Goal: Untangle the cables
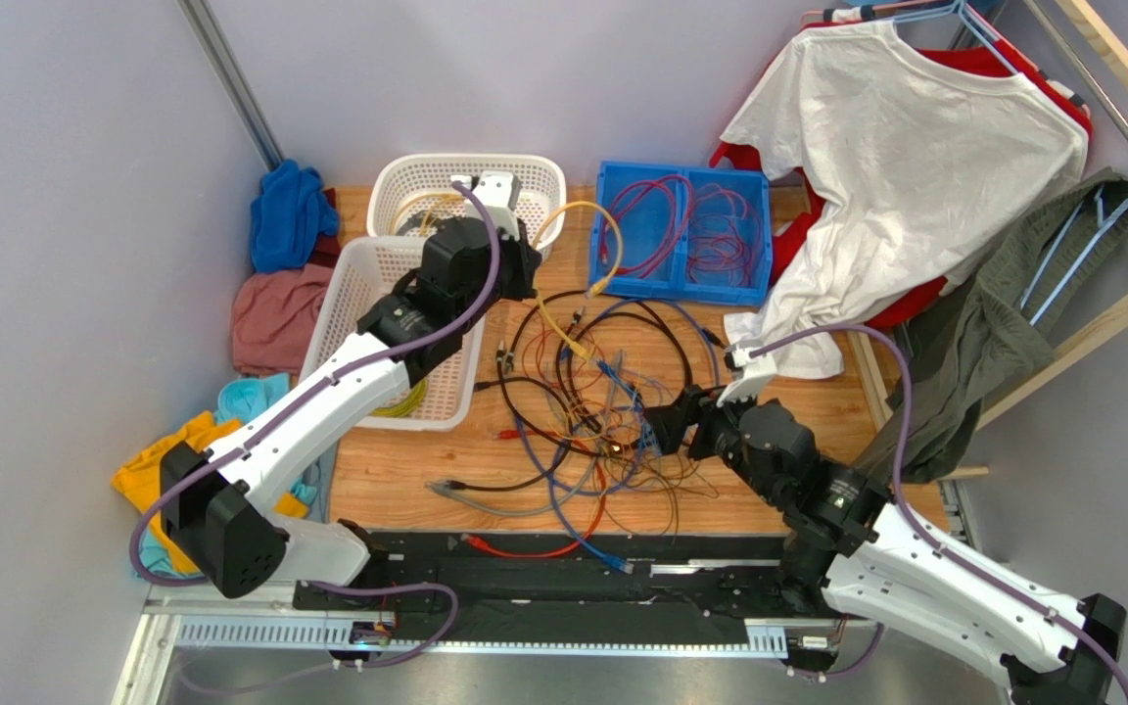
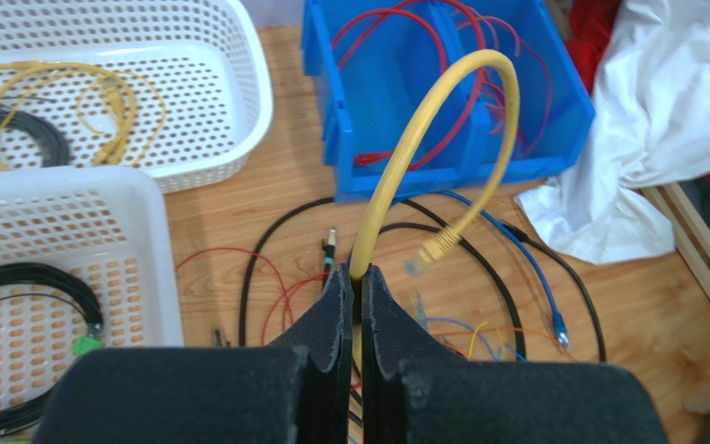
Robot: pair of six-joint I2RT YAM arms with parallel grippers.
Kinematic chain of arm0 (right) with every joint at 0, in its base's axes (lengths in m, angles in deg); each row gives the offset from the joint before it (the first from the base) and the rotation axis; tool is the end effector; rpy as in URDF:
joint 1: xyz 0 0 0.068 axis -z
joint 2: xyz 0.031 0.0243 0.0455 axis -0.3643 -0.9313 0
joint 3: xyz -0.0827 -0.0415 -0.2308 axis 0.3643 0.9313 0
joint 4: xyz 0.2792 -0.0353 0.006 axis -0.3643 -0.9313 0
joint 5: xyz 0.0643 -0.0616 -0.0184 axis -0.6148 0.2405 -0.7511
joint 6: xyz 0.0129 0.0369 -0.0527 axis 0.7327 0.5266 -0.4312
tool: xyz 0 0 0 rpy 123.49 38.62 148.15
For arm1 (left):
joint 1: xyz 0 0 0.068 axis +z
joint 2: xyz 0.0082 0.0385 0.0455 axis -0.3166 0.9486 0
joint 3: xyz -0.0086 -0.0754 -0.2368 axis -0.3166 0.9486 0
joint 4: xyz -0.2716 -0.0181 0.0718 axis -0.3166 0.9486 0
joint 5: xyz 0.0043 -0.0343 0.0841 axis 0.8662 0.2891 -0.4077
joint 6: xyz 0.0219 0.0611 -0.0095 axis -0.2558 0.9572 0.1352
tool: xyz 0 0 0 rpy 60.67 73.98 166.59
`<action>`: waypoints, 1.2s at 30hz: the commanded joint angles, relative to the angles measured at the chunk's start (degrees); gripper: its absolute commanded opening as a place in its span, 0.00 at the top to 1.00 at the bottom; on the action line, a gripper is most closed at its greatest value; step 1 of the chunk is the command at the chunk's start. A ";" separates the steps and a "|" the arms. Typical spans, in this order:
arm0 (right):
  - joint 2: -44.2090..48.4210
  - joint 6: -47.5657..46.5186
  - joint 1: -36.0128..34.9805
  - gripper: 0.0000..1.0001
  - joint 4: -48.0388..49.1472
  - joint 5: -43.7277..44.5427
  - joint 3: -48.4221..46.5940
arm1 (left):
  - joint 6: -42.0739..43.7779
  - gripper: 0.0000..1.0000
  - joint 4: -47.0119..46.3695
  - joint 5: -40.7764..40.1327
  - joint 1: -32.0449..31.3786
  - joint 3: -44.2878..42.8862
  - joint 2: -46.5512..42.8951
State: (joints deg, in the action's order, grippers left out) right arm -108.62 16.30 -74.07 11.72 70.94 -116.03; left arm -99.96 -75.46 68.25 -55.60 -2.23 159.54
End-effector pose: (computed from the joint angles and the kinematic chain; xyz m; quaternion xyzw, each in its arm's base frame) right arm 0.1386 0.1506 0.2410 -0.0655 0.8192 0.2396 0.5169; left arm 0.2920 -0.2064 0.3478 0.0481 0.7944 -0.2064 0.5692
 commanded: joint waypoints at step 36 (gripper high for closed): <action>9.09 0.04 -1.70 1.00 5.19 -0.46 -6.32 | 3.34 1.00 11.14 -12.08 -2.85 -6.04 -2.81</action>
State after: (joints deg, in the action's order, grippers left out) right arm -107.81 18.60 -75.67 32.73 63.57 -115.38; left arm -97.27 -67.22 61.17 -60.72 -5.77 154.58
